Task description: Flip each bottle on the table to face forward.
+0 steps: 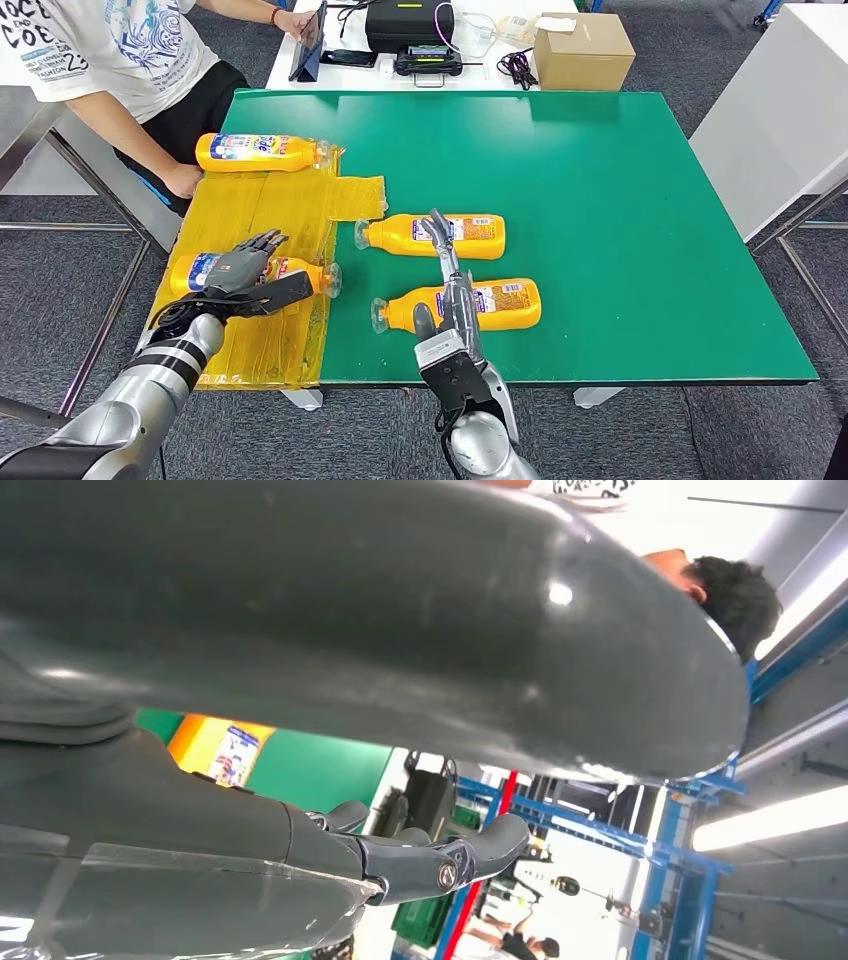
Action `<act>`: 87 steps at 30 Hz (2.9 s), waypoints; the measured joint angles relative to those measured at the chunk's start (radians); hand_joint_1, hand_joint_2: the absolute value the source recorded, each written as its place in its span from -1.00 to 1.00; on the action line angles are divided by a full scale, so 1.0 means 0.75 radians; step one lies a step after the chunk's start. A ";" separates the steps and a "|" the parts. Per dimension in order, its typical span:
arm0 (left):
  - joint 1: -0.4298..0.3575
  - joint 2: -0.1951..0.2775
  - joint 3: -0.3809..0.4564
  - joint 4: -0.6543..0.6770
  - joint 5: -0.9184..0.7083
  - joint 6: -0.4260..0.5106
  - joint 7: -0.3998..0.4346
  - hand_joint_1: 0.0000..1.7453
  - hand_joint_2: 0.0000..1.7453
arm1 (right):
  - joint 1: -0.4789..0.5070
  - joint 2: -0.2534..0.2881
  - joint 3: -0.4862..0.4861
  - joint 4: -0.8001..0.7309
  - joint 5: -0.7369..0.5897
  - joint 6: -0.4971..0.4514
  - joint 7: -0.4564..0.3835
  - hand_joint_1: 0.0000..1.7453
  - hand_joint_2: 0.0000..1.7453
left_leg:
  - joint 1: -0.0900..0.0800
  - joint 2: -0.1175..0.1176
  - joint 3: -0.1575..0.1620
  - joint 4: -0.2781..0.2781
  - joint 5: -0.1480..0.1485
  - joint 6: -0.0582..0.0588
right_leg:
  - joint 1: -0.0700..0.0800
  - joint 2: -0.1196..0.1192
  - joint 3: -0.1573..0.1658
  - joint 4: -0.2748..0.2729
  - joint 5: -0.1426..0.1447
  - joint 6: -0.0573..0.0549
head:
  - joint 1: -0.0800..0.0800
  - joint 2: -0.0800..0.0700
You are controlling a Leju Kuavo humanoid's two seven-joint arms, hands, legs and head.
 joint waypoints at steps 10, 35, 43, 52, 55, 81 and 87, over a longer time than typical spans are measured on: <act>-0.014 -0.001 0.046 0.003 0.196 -0.207 -0.133 -1.00 -1.00 | -0.004 0.005 -0.008 0.039 -0.007 0.014 0.001 -1.00 -1.00 | 0.000 -0.003 0.004 0.000 0.000 0.000 | 0.000 -0.003 0.006 0.000 0.000 0.000 | 0.000 0.000; 0.339 -0.102 0.201 -0.691 1.132 0.529 -0.585 -1.00 1.00 | -0.184 -0.131 -0.007 0.349 0.522 0.050 0.464 -1.00 1.00 | -0.001 -0.003 0.003 0.000 0.000 0.000 | -0.001 -0.003 0.004 -0.001 0.000 0.000 | 0.000 0.000; 0.405 -0.101 0.179 -0.850 1.141 0.550 -0.585 -1.00 1.00 | -0.222 -0.192 -0.011 0.418 0.534 0.061 0.479 -1.00 1.00 | 0.000 -0.002 0.003 0.000 0.000 0.000 | 0.000 -0.003 0.004 -0.001 0.000 0.000 | 0.000 0.000; 0.431 -0.101 0.168 -0.923 1.175 0.609 -0.585 -1.00 1.00 | -0.256 -0.239 -0.010 0.478 0.579 0.170 0.578 -1.00 1.00 | 0.000 -0.002 0.003 0.000 0.000 0.000 | 0.000 -0.003 0.003 -0.001 0.000 0.000 | 0.000 0.000; 0.442 -0.101 0.165 -0.929 1.183 0.616 -0.585 -1.00 1.00 | -0.273 -0.286 -0.013 0.513 0.570 0.229 0.595 -1.00 1.00 | -0.001 -0.003 0.003 0.000 0.000 0.001 | -0.001 -0.003 0.004 -0.001 0.000 0.000 | 0.000 0.000; 0.350 -0.128 0.015 -0.716 1.238 0.492 -0.585 -1.00 1.00 | -0.511 -0.442 0.030 0.784 0.494 0.504 0.588 -1.00 1.00 | -0.001 -0.001 0.012 0.000 0.000 0.001 | -0.001 -0.003 0.013 -0.003 0.001 0.001 | -0.001 0.000; 0.328 -0.142 -0.001 -0.675 1.241 0.481 -0.585 -1.00 1.00 | -0.556 -0.454 0.064 0.833 0.497 0.533 0.593 -1.00 1.00 | -0.001 -0.001 0.016 0.000 0.000 0.001 | -0.001 -0.003 0.016 -0.003 0.001 0.001 | 0.000 0.000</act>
